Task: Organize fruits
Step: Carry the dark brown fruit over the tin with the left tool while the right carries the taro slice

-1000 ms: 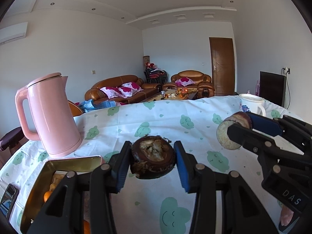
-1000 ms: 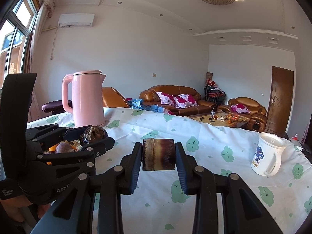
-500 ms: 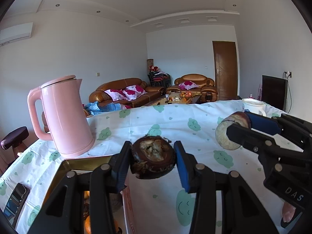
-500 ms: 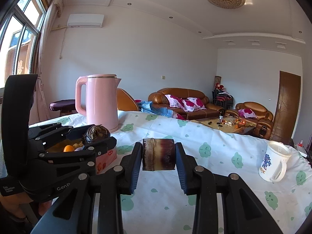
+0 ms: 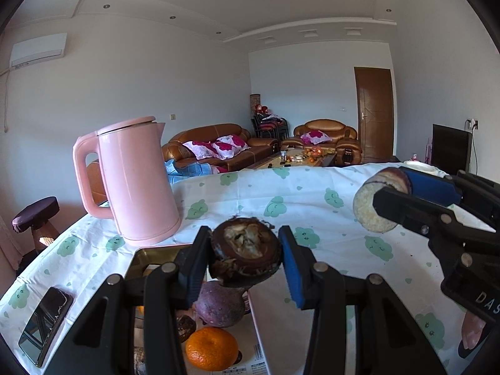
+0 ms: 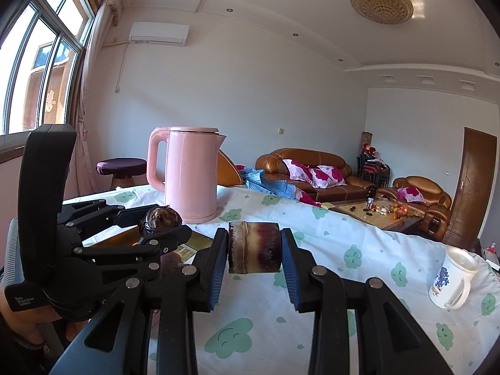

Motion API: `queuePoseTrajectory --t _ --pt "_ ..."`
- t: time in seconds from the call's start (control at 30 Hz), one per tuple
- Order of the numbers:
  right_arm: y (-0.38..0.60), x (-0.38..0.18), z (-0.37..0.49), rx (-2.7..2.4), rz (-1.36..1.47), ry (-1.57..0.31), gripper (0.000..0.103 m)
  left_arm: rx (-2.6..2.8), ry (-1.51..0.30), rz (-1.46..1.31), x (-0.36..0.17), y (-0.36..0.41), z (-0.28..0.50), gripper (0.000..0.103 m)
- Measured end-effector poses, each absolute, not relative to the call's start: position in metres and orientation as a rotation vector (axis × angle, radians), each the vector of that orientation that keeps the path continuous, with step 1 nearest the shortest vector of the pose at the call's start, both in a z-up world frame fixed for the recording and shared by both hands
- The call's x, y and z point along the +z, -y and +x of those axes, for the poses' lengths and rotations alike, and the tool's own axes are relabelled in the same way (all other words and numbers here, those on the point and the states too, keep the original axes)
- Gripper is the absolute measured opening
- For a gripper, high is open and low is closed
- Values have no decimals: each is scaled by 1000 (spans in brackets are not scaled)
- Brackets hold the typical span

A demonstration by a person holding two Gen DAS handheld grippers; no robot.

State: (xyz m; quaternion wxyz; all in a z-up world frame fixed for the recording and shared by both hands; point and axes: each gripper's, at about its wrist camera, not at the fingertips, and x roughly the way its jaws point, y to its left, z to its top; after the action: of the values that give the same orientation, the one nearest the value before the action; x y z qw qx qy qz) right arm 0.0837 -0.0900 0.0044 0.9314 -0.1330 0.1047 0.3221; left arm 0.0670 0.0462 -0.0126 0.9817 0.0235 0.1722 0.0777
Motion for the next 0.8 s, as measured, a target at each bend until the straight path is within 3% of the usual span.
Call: queuePoseTrajectory --t 0.8 --pt "36 1 75 760 -335 -216 35 282 -355 13 -15 -105 47 46"
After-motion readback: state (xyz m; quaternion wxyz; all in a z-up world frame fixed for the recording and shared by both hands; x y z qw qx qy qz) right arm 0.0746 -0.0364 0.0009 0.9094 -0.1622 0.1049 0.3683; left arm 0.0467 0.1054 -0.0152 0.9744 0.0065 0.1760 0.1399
